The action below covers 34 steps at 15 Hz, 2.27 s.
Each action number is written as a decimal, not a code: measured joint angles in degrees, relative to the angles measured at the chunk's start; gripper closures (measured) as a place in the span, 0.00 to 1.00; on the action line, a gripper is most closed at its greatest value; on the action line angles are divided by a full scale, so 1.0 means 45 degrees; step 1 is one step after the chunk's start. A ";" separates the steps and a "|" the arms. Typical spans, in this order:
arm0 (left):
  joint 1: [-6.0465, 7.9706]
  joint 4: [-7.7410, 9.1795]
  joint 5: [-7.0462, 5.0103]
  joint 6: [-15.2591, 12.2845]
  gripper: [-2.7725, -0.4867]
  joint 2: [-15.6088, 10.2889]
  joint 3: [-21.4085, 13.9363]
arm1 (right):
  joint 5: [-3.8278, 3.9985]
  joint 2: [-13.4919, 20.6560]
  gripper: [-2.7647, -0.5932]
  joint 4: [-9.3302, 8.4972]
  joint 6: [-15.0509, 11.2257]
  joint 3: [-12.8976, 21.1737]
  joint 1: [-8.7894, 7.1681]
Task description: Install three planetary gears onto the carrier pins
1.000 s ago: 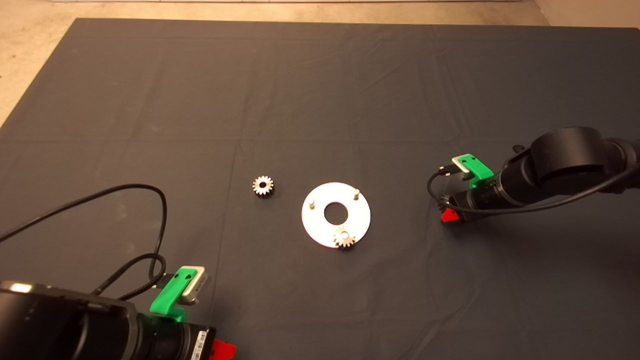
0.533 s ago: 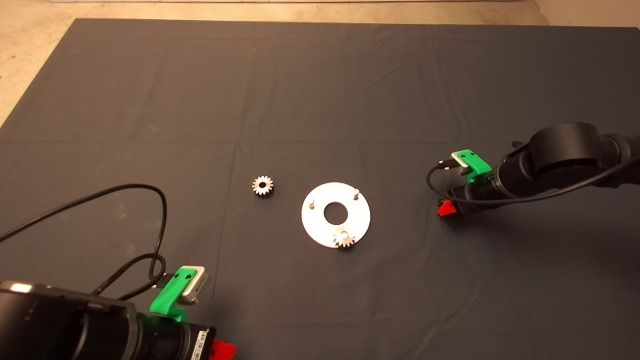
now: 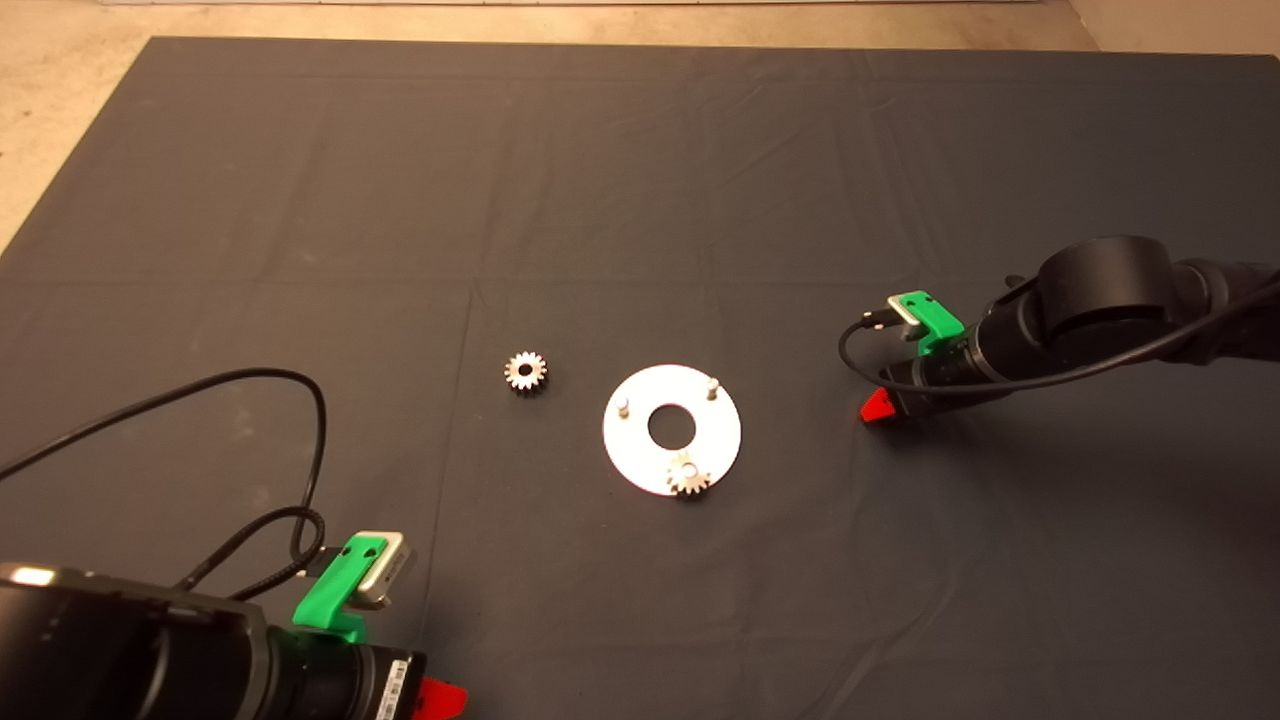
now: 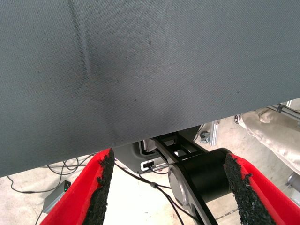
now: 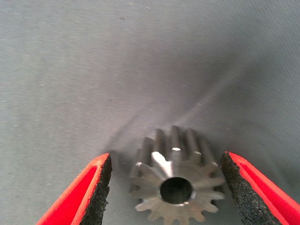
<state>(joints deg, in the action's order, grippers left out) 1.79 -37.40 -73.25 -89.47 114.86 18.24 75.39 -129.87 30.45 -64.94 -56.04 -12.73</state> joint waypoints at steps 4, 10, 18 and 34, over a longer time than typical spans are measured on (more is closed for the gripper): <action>0.0000 0.0000 0.0000 0.0000 0.50 -0.0001 0.0000 | -0.0007 0.0004 0.58 0.0000 0.0057 -0.0005 0.0000; 0.0000 0.0000 0.0000 0.0000 0.50 -0.0034 0.0000 | 0.0083 0.0009 0.73 0.0000 0.0098 -0.0030 0.0000; 0.0000 0.0000 0.0000 -0.0003 0.50 -0.0034 0.0000 | 0.0086 0.0004 0.77 0.0000 0.0100 -0.0030 -0.0033; 0.0000 0.0000 0.0195 0.0000 0.50 -0.0028 0.0000 | -0.0001 -0.4008 0.81 -0.0014 -0.1336 0.0748 -0.1268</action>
<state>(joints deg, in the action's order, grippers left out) 1.79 -37.40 -72.38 -89.47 114.74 18.24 75.39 -147.91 30.39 -70.95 -52.68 -18.43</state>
